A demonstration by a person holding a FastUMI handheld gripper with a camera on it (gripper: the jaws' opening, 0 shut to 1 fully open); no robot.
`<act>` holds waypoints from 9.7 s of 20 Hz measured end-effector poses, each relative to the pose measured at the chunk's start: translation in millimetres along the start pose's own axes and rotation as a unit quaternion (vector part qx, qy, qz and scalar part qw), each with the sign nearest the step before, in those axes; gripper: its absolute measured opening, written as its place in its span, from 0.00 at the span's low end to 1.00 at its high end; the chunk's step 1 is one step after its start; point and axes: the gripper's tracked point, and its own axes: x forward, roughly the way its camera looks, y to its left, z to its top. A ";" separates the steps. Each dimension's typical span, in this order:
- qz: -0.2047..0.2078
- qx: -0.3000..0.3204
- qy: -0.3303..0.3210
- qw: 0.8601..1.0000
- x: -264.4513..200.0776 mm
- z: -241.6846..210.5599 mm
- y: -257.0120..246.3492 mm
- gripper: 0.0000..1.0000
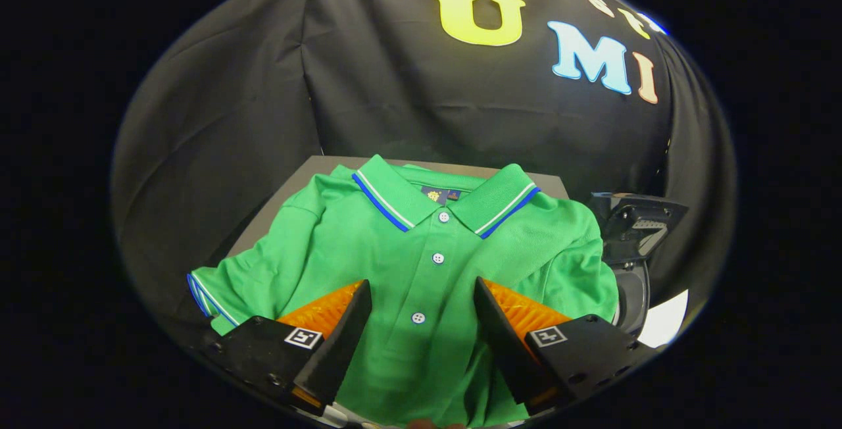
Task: Put the clothes into the washing machine and then close the washing machine lid.
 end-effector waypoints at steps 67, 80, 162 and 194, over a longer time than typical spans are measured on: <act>0.014 0.088 -0.223 0.971 -139.0 79.4 -302.8 0.01; 0.003 0.109 -0.172 0.979 -100.7 14.7 -372.3 0.02; -0.027 0.081 -0.127 0.988 -6.6 40.1 -385.4 0.98; -0.064 0.047 -0.196 0.977 54.1 38.8 -382.0 0.99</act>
